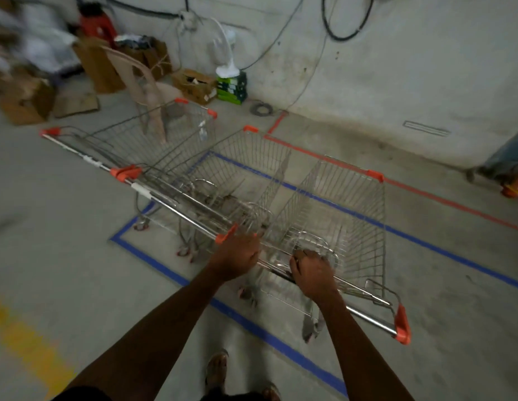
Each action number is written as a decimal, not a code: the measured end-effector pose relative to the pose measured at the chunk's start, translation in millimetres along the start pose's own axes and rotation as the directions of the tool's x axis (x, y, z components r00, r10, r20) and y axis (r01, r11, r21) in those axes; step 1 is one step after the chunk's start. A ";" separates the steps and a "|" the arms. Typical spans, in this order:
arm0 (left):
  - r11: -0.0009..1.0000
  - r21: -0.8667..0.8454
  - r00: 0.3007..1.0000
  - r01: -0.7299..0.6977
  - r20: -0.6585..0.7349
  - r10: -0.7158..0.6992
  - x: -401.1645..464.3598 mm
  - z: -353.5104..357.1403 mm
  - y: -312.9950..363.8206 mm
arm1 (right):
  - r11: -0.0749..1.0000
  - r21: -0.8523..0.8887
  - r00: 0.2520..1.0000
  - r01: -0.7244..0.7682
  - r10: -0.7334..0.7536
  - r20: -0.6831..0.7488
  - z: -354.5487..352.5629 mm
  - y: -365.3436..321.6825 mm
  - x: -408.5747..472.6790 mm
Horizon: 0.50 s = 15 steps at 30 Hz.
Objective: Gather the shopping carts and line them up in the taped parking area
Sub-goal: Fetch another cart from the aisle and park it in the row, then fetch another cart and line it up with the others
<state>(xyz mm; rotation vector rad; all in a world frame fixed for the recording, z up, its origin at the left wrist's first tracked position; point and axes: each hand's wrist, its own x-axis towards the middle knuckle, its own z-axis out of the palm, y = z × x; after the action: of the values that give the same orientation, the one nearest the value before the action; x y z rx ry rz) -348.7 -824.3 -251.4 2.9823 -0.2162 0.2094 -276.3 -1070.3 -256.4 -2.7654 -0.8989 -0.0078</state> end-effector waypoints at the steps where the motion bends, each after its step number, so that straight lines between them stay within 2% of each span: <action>1: 1.000 0.017 1.000 0.024 0.010 -0.025 -9.5 -4.1 -1.0 | 0.999 0.012 0.999 0.048 -0.048 -0.001 1.1 -4.3 6.4; 3: 0.992 0.012 0.991 0.125 -0.047 -0.124 -34.5 -12.0 -4.1 | 0.989 0.028 0.990 0.142 -0.143 0.018 4.8 -17.5 19.7; 6: 0.931 -0.105 0.918 0.349 -0.163 -0.362 -86.4 -25.8 -3.5 | 0.960 0.019 0.960 0.279 -0.279 0.020 17.1 -44.9 41.1; 9: 0.839 -0.084 0.826 0.538 -0.149 -0.544 -146.7 -35.7 -3.7 | 0.922 0.053 0.924 0.383 -0.383 -0.015 26.1 -81.6 55.3; 13: 0.712 -0.061 0.698 0.699 -0.156 -0.699 -227.6 -41.9 -15.2 | 0.860 0.080 0.859 0.505 -0.490 -0.150 35.1 -145.4 59.2; 15: 0.641 -0.076 0.623 0.764 -0.172 -0.763 -264.2 -48.0 -20.7 | 0.803 0.114 0.809 0.585 -0.569 -0.146 40.2 -181.0 57.7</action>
<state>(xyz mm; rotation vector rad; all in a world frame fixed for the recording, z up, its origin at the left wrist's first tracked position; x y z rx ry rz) -610.6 -761.6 -246.4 2.7152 1.0731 0.3723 -337.3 -886.0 -251.5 -2.2185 -1.6026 -0.1783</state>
